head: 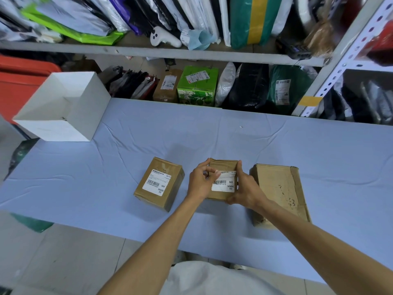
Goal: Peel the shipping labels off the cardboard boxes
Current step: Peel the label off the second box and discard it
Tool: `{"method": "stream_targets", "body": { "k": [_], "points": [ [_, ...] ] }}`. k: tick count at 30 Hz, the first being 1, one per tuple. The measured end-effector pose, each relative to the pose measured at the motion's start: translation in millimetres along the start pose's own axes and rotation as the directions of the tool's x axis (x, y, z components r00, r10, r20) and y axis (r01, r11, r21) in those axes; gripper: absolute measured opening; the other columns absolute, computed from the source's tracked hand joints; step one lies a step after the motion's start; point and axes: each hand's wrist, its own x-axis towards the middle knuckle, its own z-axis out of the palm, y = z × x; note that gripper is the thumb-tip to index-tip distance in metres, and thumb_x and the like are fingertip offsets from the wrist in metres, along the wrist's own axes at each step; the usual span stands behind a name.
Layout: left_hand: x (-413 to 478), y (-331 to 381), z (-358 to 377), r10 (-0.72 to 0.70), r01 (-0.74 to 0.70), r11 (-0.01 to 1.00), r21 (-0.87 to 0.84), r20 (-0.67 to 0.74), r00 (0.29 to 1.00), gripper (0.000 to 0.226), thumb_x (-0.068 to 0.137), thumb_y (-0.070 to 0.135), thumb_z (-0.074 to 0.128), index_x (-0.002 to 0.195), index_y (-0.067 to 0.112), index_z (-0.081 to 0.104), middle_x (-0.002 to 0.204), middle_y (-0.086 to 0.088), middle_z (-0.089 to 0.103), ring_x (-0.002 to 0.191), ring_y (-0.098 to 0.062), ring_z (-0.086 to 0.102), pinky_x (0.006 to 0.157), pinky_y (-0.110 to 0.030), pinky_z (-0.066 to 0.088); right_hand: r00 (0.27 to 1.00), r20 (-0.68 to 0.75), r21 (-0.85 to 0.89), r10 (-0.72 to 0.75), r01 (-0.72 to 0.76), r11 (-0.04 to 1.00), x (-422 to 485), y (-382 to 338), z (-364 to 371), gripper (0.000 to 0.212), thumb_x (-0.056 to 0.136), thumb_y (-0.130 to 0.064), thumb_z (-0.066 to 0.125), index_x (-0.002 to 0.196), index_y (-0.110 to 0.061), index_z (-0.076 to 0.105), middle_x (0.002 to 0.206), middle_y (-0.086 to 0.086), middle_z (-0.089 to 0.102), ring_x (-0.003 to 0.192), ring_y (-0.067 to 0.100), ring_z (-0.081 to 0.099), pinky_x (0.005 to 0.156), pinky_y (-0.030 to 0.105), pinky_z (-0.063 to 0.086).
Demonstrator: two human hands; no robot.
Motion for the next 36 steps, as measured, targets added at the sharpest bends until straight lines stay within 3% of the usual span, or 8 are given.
{"method": "stream_targets", "body": {
  "k": [3, 6, 11, 14, 17, 19, 25, 36],
  "points": [
    [0.8, 0.6, 1.1, 0.004, -0.004, 1.000, 0.012, 0.005, 1.000, 0.009, 0.084, 0.018, 0.070, 0.083, 0.009, 0.069, 0.145, 0.003, 0.047, 0.096, -0.006, 0.060, 0.082, -0.017, 0.047, 1.000, 0.000, 0.021, 0.006, -0.006, 1.000, 0.3, 0.8, -0.2, 0.144, 0.057, -0.014, 0.088, 0.147, -0.009, -0.024, 0.118, -0.003, 0.057, 0.097, 0.010, 0.056, 0.077, 0.011, 0.043],
    [1.3, 0.2, 0.7, 0.002, -0.002, 1.000, 0.028, 0.007, 1.000, 0.015, 0.085, 0.019, 0.070, 0.087, 0.004, 0.069, 0.146, 0.004, 0.046, 0.087, 0.005, 0.056, 0.078, -0.013, 0.045, 1.000, 0.001, 0.047, 0.000, 0.000, 0.999, 0.6, 2.6, -0.3, 0.144, 0.056, -0.011, 0.088, 0.148, -0.013, -0.022, 0.119, -0.002, 0.059, 0.098, 0.014, 0.061, 0.082, 0.019, 0.051],
    [-0.6, -1.0, 1.3, -0.004, 0.004, 1.000, 0.018, 0.006, 1.000, 0.017, 0.087, 0.019, 0.068, 0.088, 0.002, 0.069, 0.148, 0.003, 0.043, 0.097, -0.012, 0.062, 0.082, -0.022, 0.050, 1.000, 0.011, 0.058, 0.005, -0.005, 0.998, 1.7, 4.5, -0.3, 0.143, 0.055, -0.010, 0.089, 0.150, -0.016, -0.018, 0.118, -0.004, 0.057, 0.096, 0.014, 0.061, 0.080, 0.019, 0.053],
    [-0.3, -0.7, 1.2, -0.002, 0.002, 1.000, 0.018, 0.005, 1.000, 0.018, 0.087, 0.018, 0.068, 0.092, 0.000, 0.070, 0.148, 0.003, 0.043, 0.100, -0.008, 0.060, 0.083, -0.021, 0.049, 1.000, 0.010, 0.047, 0.007, -0.008, 0.999, 1.9, 5.2, -0.4, 0.144, 0.054, -0.011, 0.089, 0.150, -0.015, -0.018, 0.118, -0.003, 0.058, 0.095, 0.014, 0.061, 0.078, 0.018, 0.052],
    [0.8, -1.5, 1.5, 0.000, 0.000, 1.000, 0.023, 0.008, 1.000, 0.019, 0.086, 0.017, 0.068, 0.093, 0.000, 0.070, 0.148, 0.003, 0.043, 0.101, -0.005, 0.057, 0.080, -0.014, 0.046, 1.000, 0.001, 0.024, 0.011, -0.011, 1.000, 2.3, 4.7, -0.7, 0.144, 0.053, -0.014, 0.089, 0.150, -0.013, -0.017, 0.120, 0.000, 0.058, 0.099, 0.018, 0.062, 0.085, 0.028, 0.055],
    [1.2, -2.0, 2.5, -0.005, 0.005, 1.000, 0.022, 0.010, 1.000, 0.019, 0.086, 0.018, 0.068, 0.093, 0.000, 0.071, 0.148, 0.003, 0.043, 0.104, -0.008, 0.059, 0.083, -0.020, 0.048, 1.000, -0.001, 0.026, 0.013, -0.013, 1.000, 2.7, 5.0, -0.6, 0.144, 0.052, -0.014, 0.089, 0.150, -0.012, -0.017, 0.119, -0.001, 0.058, 0.099, 0.018, 0.062, 0.086, 0.029, 0.055],
    [2.1, -3.0, 5.7, -0.013, 0.013, 1.000, -0.007, 0.026, 1.000, 0.018, 0.085, 0.022, 0.070, 0.090, 0.004, 0.071, 0.149, 0.005, 0.042, 0.111, -0.015, 0.061, 0.098, -0.041, 0.048, 0.999, 0.006, 0.072, 0.040, -0.040, 0.997, 1.3, 7.5, -2.4, 0.144, 0.052, -0.010, 0.090, 0.151, -0.015, -0.015, 0.108, -0.009, 0.059, 0.088, 0.011, 0.063, 0.071, 0.015, 0.051],
    [4.3, -0.2, 5.9, 0.001, -0.001, 1.000, -0.029, 0.024, 1.000, 0.020, 0.086, 0.020, 0.069, 0.091, 0.001, 0.070, 0.149, 0.004, 0.042, 0.107, -0.016, 0.062, 0.096, -0.041, 0.050, 0.997, 0.001, 0.103, 0.072, -0.072, 0.992, -3.4, -2.2, -8.7, 0.143, 0.052, -0.008, 0.089, 0.151, -0.016, -0.015, 0.108, -0.006, 0.060, 0.095, 0.014, 0.061, 0.076, 0.021, 0.051]
  ]
}}
